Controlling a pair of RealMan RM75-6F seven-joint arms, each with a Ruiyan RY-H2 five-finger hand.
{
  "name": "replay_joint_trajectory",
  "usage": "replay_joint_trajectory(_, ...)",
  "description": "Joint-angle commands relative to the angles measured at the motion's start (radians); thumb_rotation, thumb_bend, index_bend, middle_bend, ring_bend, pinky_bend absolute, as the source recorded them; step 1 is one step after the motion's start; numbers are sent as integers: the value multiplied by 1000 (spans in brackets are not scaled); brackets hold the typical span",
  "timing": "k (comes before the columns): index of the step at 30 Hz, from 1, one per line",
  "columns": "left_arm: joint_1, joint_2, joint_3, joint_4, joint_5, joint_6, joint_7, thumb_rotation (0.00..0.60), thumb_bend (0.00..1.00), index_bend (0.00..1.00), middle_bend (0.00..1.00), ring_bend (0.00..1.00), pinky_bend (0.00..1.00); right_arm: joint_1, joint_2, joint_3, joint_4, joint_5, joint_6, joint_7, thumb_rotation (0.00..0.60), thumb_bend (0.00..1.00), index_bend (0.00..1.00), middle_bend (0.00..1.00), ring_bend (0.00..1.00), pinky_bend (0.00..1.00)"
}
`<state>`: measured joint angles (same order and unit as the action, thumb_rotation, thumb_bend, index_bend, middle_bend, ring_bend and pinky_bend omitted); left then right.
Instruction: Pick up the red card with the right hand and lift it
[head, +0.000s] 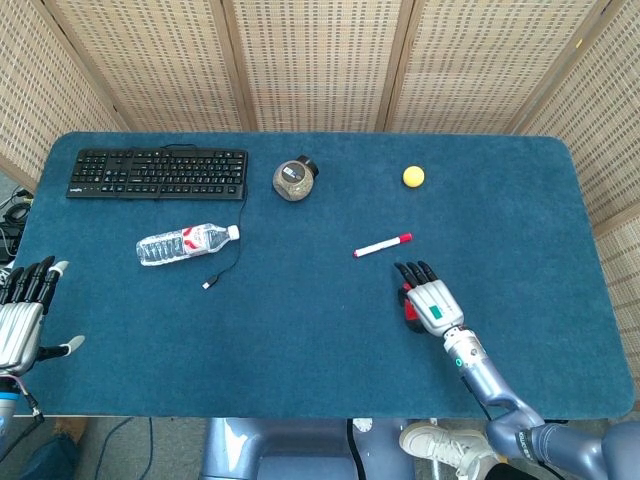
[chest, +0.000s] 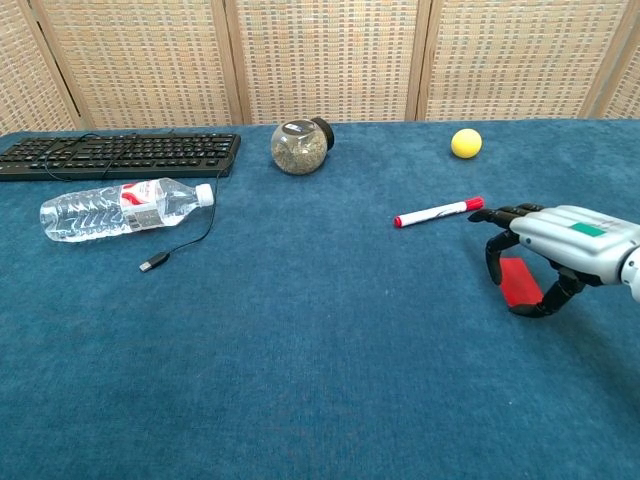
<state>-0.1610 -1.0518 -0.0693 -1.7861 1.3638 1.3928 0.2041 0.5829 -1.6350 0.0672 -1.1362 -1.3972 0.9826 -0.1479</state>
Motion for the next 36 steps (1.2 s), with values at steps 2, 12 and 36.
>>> replay_joint_trajectory(2,0,1,0,0,0,0,-2,600,0,0,0,0,0,-1,-2,4,7,1,5,3,600,314,494,0,0,0)
replay_joint_trajectory(12,0,3,0,-2,2,2,-3,600,0,0,0,0,0,1,2,0,1,-3,1,-2,600,378,510,0,0,0)
replay_joint_trajectory(36,-1,6,3,-5,2,-4,-8,600,0,0,0,0,0,7,11,1,1,-16,-4,38,600,558,662,0,0,0)
